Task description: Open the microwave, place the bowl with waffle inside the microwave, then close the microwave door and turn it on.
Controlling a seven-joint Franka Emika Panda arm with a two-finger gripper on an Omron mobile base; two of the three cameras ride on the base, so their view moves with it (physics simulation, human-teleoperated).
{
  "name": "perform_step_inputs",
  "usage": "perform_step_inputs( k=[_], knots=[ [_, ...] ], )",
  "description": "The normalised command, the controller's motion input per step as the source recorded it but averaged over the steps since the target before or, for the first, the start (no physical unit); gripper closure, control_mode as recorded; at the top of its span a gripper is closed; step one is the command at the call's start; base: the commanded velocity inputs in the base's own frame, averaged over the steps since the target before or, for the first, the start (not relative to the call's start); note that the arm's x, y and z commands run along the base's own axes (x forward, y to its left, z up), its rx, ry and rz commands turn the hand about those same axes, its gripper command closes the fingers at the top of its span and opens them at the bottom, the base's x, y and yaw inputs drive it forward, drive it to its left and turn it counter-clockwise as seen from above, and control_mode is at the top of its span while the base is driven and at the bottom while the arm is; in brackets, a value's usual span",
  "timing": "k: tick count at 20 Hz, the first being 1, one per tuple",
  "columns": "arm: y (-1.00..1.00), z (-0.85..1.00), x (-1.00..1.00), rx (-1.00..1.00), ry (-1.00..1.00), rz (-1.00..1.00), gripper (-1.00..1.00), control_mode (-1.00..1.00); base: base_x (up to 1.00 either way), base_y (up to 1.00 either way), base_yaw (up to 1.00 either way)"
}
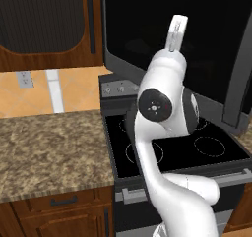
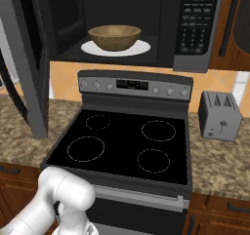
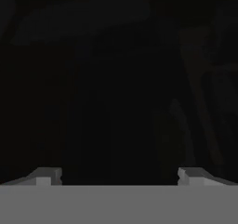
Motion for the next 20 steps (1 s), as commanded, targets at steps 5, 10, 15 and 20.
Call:
perform_step_inputs(
  k=[5,10,15,20],
  knots=[
    [-0.82,0.2,0.9,0.24,0.2,0.02,-1.0,-1.0,0.0,0.0,0.0],
    [-0.48,-0.07,1.0,0.03,0.16,0.19,-1.0,-1.0,0.0,0.0,0.0],
    [-0.53,-0.21,0.89,0.02,0.01,0.21,-1.0,-1.0,0.0,0.0,0.0],
    [-0.43,-0.21,0.88,0.0,0.0,0.18,-1.0,-1.0,0.0,0.0,0.0]
  ],
)
